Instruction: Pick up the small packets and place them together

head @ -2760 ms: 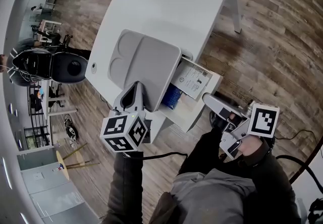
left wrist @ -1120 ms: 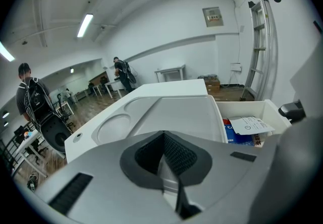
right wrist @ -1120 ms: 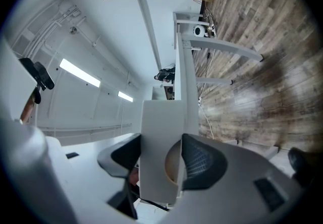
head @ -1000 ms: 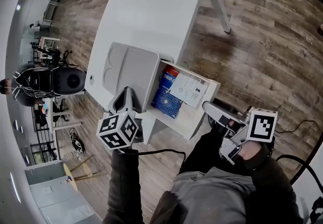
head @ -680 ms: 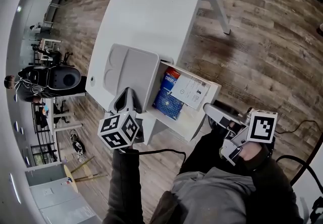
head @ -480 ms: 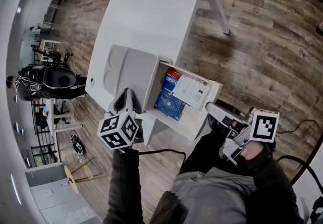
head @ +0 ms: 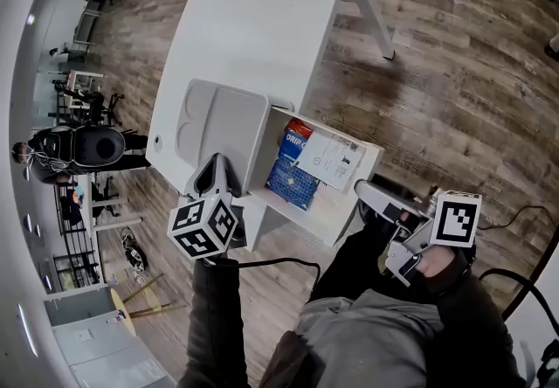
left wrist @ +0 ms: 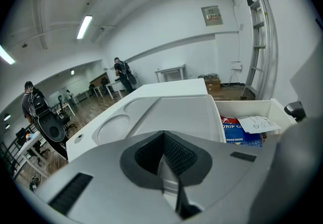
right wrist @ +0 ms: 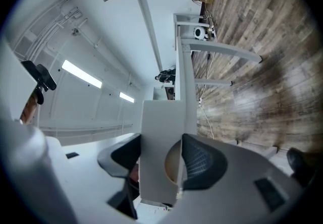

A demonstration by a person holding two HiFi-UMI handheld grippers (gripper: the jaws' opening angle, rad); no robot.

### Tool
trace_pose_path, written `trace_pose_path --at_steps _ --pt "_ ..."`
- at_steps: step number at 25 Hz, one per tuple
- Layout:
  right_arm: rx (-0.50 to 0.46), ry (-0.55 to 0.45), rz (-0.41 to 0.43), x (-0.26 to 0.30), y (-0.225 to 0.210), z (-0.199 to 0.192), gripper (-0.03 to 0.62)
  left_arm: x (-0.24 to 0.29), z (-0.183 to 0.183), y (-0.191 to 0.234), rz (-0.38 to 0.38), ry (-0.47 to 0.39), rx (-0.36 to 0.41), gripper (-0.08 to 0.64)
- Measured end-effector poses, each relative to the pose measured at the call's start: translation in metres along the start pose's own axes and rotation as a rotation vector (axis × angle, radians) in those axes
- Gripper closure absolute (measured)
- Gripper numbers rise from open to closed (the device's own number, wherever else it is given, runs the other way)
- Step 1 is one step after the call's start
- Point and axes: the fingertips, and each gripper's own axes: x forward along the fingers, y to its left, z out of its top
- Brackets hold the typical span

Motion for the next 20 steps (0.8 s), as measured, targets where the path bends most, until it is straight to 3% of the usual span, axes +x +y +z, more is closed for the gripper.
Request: trace_pose_path --at_steps 6,11,17,20 --pt "-0.038 0.014 0.006 0.001 0.0 -0.004 0.327 -0.001 -0.005 0.0 0.012 -0.018 0.011 0.56" --pt "-0.095 0.018 -0.047 0.002 -0.005 -0.002 0.301 0.002 -0.006 0.004 0.031 -0.051 0.022 0.56" --pt "-0.236 -0.056 -0.194 -0.017 -0.007 0.004 0.296 0.003 -0.005 0.004 0.039 -0.109 0.112 0.56" --pt "-0.37 -0.117 -0.298 -0.035 -0.006 0.025 0.296 0.002 -0.005 0.004 0.009 -0.137 0.081 0.56"
